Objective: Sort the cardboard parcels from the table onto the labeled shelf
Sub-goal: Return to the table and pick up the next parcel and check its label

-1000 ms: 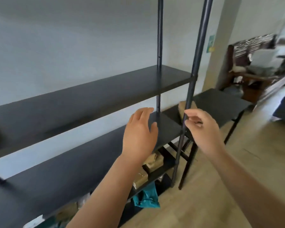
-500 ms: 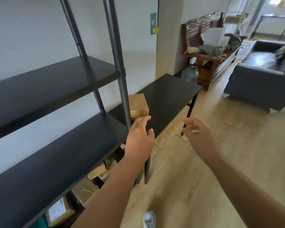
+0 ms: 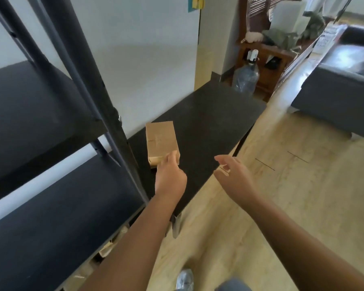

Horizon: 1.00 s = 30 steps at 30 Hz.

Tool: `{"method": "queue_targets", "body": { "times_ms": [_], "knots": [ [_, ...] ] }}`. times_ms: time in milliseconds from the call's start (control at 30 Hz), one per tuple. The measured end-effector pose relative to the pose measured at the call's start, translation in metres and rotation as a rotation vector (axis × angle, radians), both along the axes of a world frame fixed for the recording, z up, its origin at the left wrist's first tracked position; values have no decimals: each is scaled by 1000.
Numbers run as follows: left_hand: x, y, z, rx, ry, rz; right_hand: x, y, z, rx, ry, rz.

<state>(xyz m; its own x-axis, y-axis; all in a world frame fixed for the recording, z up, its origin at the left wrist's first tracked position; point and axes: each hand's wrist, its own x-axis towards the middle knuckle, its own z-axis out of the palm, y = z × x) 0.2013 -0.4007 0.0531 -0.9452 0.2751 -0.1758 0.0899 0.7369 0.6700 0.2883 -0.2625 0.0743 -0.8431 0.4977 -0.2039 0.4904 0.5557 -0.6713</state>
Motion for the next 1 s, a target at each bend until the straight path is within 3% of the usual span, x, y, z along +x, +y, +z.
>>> {"method": "queue_targets", "body": {
  "times_ms": [233,400,500,767,1000],
  "knots": [
    [-64,21,-36,-153,-135,234,-84,40,-37,-60,-111,139],
    [-104,25,-60,-332,-143,295,-145,61,-69,-4,-233,404],
    [-116,25,-64,-384,-257,381,-173,77,-80,61,-296,559],
    [-103,42,-73,-265,-328,574,-215,87,-112,65,-410,788],
    [-91,60,-86,-24,-261,742,-215,88,-120,43,-399,761]
  ]
}}
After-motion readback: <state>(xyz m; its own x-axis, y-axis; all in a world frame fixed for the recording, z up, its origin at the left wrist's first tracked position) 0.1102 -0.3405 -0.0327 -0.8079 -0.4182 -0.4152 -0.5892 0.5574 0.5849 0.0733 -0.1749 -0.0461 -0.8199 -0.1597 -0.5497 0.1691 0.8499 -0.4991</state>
